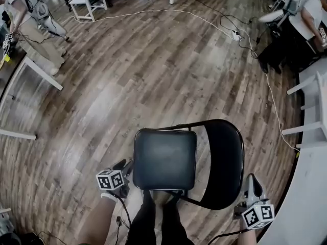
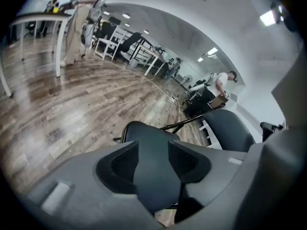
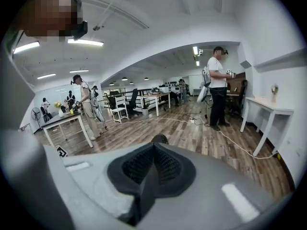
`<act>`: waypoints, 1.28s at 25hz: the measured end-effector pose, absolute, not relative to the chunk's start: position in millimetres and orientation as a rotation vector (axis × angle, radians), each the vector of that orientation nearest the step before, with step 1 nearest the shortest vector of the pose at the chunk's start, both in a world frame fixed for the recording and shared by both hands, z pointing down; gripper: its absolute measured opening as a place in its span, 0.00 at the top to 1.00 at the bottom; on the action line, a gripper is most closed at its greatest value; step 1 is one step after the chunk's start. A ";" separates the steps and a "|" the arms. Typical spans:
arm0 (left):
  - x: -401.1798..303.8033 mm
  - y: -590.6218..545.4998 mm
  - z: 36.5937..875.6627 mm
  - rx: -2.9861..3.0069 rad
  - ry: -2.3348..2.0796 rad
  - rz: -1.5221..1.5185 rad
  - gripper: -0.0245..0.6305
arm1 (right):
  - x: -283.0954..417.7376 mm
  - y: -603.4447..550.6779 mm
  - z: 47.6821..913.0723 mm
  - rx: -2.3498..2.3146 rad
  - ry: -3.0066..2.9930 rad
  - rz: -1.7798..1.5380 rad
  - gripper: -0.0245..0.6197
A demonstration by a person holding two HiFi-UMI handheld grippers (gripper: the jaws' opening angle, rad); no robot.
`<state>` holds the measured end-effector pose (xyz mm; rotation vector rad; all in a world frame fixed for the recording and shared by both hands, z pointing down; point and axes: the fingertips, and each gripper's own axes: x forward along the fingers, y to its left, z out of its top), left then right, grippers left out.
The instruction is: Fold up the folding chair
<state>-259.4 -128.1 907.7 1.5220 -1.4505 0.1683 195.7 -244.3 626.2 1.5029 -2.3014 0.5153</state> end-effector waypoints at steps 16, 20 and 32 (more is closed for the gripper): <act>-231.4 -114.9 1069.9 1.422 -1.050 0.062 0.34 | 206.8 -262.1 692.9 1.529 -2.210 0.649 0.64; -225.2 -110.9 1095.6 1.416 -0.963 0.100 0.34 | 201.1 -262.1 710.5 1.471 -2.192 0.698 0.57; -206.1 -109.6 1133.8 1.425 -0.830 0.052 0.33 | 190.3 -255.4 740.3 1.305 -2.157 0.789 0.57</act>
